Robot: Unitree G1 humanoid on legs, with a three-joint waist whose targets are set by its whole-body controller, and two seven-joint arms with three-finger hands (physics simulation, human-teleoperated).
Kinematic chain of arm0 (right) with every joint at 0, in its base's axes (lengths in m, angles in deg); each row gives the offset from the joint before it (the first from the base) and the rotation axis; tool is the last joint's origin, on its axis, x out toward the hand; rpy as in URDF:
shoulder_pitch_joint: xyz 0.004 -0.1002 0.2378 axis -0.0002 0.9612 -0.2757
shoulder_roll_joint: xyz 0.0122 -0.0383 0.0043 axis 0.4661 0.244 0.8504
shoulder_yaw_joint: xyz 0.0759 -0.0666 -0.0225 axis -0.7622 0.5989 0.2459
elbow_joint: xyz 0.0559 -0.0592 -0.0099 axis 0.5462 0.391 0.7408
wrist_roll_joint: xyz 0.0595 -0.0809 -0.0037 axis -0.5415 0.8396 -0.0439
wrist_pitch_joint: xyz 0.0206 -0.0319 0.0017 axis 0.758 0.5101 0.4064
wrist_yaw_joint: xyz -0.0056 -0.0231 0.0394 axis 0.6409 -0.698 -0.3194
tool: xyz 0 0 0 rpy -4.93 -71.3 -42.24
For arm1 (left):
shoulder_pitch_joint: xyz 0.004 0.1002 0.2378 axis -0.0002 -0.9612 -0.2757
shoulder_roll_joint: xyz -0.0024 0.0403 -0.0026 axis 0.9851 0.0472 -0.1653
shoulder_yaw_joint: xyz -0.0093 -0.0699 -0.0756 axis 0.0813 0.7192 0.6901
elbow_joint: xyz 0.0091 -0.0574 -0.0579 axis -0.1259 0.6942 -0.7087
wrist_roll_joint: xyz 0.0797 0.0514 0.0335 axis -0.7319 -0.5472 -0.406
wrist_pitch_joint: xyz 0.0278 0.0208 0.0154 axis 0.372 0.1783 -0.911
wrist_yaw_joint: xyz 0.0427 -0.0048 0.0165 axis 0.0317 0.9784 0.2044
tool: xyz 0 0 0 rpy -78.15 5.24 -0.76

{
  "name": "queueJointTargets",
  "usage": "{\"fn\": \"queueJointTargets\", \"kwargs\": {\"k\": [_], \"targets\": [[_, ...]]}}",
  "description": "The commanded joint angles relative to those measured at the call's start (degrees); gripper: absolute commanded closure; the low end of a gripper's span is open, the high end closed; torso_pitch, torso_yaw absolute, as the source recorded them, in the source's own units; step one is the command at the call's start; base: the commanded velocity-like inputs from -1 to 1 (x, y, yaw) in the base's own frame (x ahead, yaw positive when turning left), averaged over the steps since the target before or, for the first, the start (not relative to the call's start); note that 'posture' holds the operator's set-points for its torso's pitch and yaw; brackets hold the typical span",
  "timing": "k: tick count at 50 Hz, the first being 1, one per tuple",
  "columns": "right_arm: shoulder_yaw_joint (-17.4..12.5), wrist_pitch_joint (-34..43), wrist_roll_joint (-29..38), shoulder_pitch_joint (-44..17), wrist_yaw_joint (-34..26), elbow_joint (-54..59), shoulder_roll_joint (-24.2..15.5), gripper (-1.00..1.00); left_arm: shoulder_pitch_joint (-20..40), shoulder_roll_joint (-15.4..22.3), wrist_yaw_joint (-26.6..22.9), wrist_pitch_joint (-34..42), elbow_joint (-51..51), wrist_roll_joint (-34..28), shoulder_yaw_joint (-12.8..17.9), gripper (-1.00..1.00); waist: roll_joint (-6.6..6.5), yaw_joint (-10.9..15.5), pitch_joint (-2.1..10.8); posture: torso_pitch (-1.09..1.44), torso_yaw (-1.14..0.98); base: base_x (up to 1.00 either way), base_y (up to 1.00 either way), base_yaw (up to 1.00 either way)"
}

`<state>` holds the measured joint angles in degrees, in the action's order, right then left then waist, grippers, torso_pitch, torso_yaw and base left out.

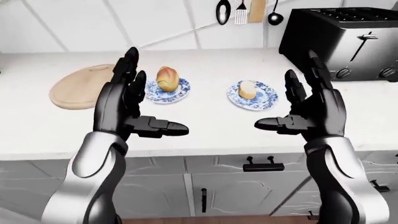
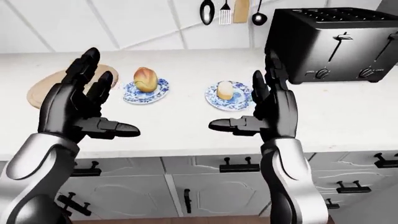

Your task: Place all breads on the cutting board.

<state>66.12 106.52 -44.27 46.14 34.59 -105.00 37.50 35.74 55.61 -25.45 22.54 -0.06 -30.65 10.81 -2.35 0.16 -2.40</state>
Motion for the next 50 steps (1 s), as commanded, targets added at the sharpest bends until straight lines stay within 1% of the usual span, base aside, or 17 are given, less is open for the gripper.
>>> {"fn": "queueJointTargets", "kwargs": {"k": [1,3,4,6,11,15,16,18,24,28,29,31,37,41,42,44,50], "targets": [[0.0,-1.8,-0.3,-1.1,-0.4,-1.6,-0.2,-1.0,0.8,0.4,0.1,-2.2,-0.5,-0.5,0.2,-1.0,-0.2,0.0,0.49,0.0,0.0,0.2,-0.01,0.0],[0.0,-2.0,-0.3,-1.2,-0.4,-1.5,-0.2,-1.0,0.7,0.5,0.0,-2.6,-0.1,-0.5,0.3,-1.0,-3.45,0.0,1.2,0.0,0.0,0.21,-0.01,0.0],[0.0,-2.0,-0.3,-1.3,-0.4,-1.4,-0.2,-1.0,0.8,0.5,0.0,-2.7,0.1,-0.6,0.2,-1.0,-0.66,0.7,0.22,0.0,0.0,0.21,-0.01,0.0],[0.0,-2.3,-0.2,-1.4,-0.5,-1.2,-0.3,-1.0,1.2,0.5,0.0,-2.5,0.2,-0.7,0.1,-1.0,-1.23,0.3,0.28,0.0,0.0,0.23,-0.01,0.0],[-0.3,-2.0,-0.8,-1.6,-0.3,-1.4,-0.3,-1.0,1.6,0.5,-0.1,-2.0,0.0,-0.8,0.0,-1.0,1.47,0.6,0.43,0.0,0.0,0.25,-0.01,0.0],[-0.2,-1.9,-1.4,-1.4,0.1,-1.8,-0.3,-1.0,2.0,0.6,-0.1,-1.0,-0.9,-0.3,0.8,-1.0,6.73,0.8,2.03,0.0,0.0,0.14,-0.03,0.0],[-0.3,-1.8,-1.5,-1.5,0.2,-1.8,-0.4,-1.0,2.2,0.7,0.0,-0.6,-1.1,-0.1,1.1,-1.0,4.63,0.2,1.45,0.0,0.0,0.11,-0.03,0.0],[-0.6,-1.6,-1.7,-1.5,0.4,-2.2,-0.6,-1.0,2.3,1.0,0.1,-0.4,-1.2,0.3,1.6,-1.0,5.52,0.2,1.21,0.0,0.0,0.12,-0.01,0.0],[-0.5,-1.8,-1.3,-1.6,0.3,-1.9,-0.9,-1.0,2.8,1.5,0.6,0.7,-2.1,1.4,2.4,-1.0,2.66,-0.1,0.33,0.0,0.0,0.12,0.0,0.0],[0.0,-1.6,-0.8,-1.7,0.3,-2.1,-0.8,-1.0,2.7,1.9,0.8,0.7,-2.3,2.1,2.8,-1.0,-2.55,-0.6,1.49,0.0,0.0,0.17,0.0,0.0],[0.0,-1.7,-0.7,-1.6,0.2,-2.1,-0.8,-1.0,2.7,1.9,0.9,0.9,-2.6,2.3,2.8,-1.0,-0.44,0.1,1.11,0.0,0.0,0.23,0.0,0.0],[0.1,-1.6,-0.6,-1.6,0.1,-2.2,-0.6,-1.0,2.9,2.1,1.1,1.4,-3.0,2.8,3.2,-1.0,-1.1,0.1,0.33,0.0,0.0,0.24,0.0,0.0],[0.1,-2.1,-0.3,-1.4,-0.2,-1.9,-0.4,-1.0,2.5,2.5,1.4,2.1,-4.2,4.1,3.9,-1.0,1.95,0.6,-0.01,0.0,0.0,0.25,0.0,0.0],[0.5,-1.0,-0.2,-2.0,0.1,-2.6,-0.3,-1.0,2.9,3.2,1.6,3.9,-5.9,5.8,5.7,-1.0,7.64,0.8,1.5,0.0,0.0,0.24,0.0,0.0],[0.5,-0.8,-0.1,-2.3,0.1,-2.5,-0.4,-1.0,2.4,3.4,1.6,3.6,-6.0,6.2,6.1,-1.0,5.16,0.2,0.79,0.0,0.0,0.24,0.0,0.0],[0.5,-0.1,-0.1,-2.8,0.4,-2.8,-0.5,-1.0,2.3,3.7,1.8,3.7,-6.2,6.9,6.7,-1.0,5.75,0.2,0.71,0.0,0.0,0.24,0.0,0.0],[0.4,3.3,-0.9,-5.2,0.9,-4.3,-1.4,-1.0,2.5,4.7,3.2,7.4,-10.0,11.2,10.4,-1.0,2.92,-0.6,0.2,0.0,0.0,0.05,0.0,0.0]]}}
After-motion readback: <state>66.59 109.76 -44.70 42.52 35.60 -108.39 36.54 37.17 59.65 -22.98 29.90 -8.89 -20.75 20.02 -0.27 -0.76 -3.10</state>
